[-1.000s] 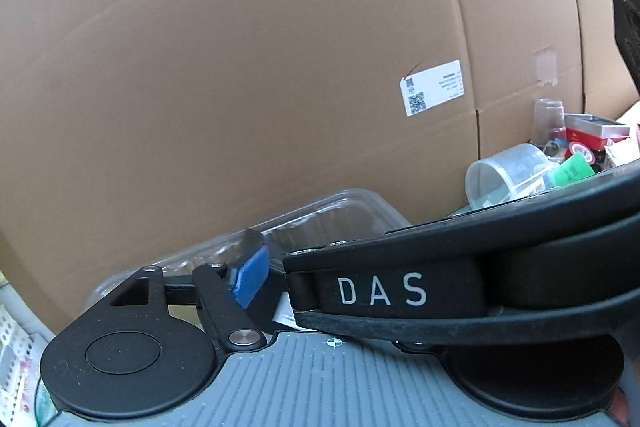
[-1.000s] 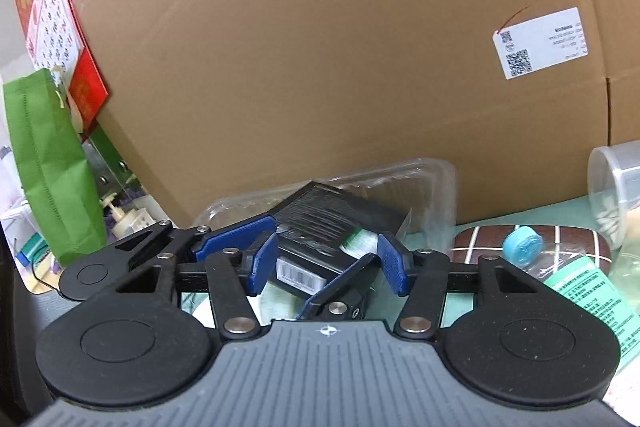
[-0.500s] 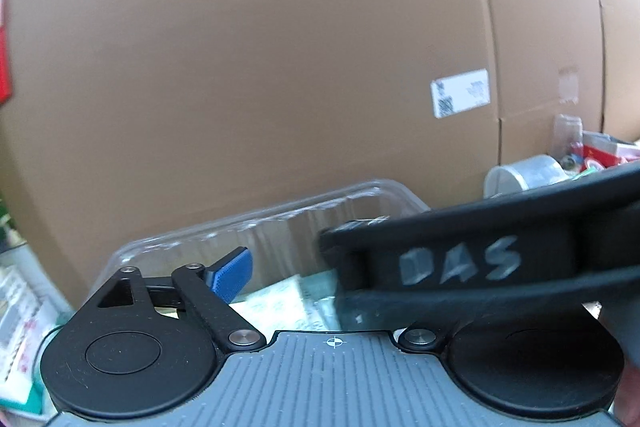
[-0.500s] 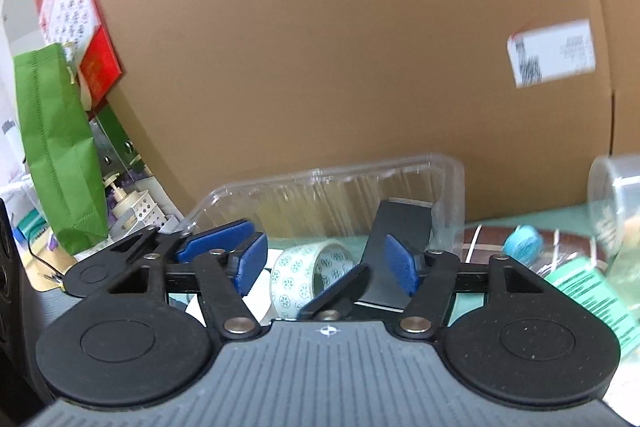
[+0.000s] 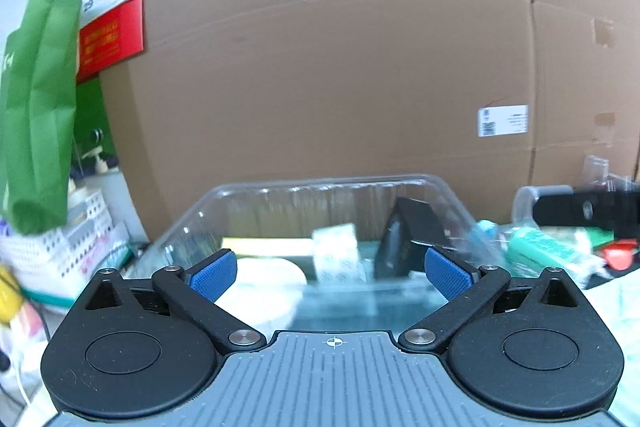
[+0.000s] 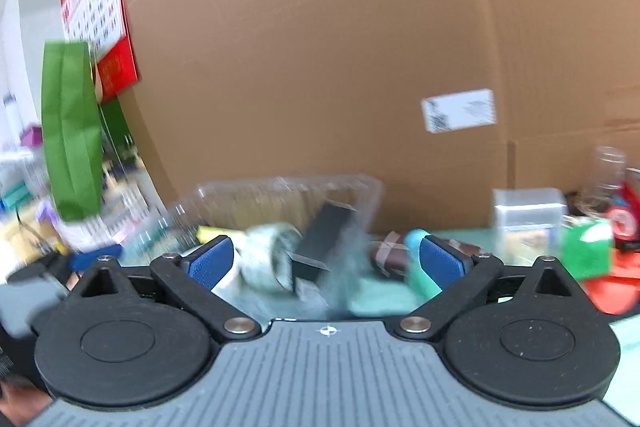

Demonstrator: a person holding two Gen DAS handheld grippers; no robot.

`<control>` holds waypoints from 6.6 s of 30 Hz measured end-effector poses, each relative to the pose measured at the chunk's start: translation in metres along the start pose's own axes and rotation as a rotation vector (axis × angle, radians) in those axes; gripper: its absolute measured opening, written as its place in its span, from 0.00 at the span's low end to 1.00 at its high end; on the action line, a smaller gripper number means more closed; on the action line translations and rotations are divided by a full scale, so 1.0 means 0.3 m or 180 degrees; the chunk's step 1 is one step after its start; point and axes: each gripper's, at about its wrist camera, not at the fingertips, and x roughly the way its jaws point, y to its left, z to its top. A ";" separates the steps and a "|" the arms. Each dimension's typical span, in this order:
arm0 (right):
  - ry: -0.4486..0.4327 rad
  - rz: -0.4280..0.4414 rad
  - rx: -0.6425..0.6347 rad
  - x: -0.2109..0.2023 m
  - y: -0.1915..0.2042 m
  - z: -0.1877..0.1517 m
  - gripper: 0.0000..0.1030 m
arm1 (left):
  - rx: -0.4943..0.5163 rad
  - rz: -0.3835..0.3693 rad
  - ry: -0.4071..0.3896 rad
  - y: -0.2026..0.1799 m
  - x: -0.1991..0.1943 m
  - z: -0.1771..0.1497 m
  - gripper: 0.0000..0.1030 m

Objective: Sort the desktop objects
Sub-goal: 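Withdraw the right tool and move the left tool toward the card box, then lower the left tool onto the playing card box and close on it, then lift the card box with the left tool and carry it over the tray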

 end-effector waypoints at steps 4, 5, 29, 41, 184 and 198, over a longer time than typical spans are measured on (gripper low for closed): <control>0.0087 -0.0265 -0.0203 -0.092 -0.058 -0.055 0.99 | -0.0054 -0.0137 0.0004 -0.059 -0.101 -0.035 1.00; 0.0117 -0.0336 -0.0253 -0.114 -0.078 -0.073 0.99 | -0.0041 -0.0185 0.0008 -0.084 -0.122 -0.039 1.00; 0.0012 -0.1770 0.0496 -0.641 -0.778 -0.333 0.98 | 0.0799 -0.1964 -0.0169 -1.001 -0.118 -0.105 1.00; 0.0062 -0.2271 0.0757 -0.726 -1.022 -0.416 0.98 | 0.1370 -0.3541 0.0358 -1.517 0.137 -0.088 1.00; -0.0550 -0.0547 -0.0926 -0.477 -0.477 -0.152 0.82 | -0.0179 -0.2419 -0.0082 -0.863 -0.185 -0.005 0.94; -0.0672 0.0001 -0.1202 -0.276 -0.068 -0.036 0.81 | -0.0361 -0.1805 -0.0372 -0.401 -0.189 0.062 0.94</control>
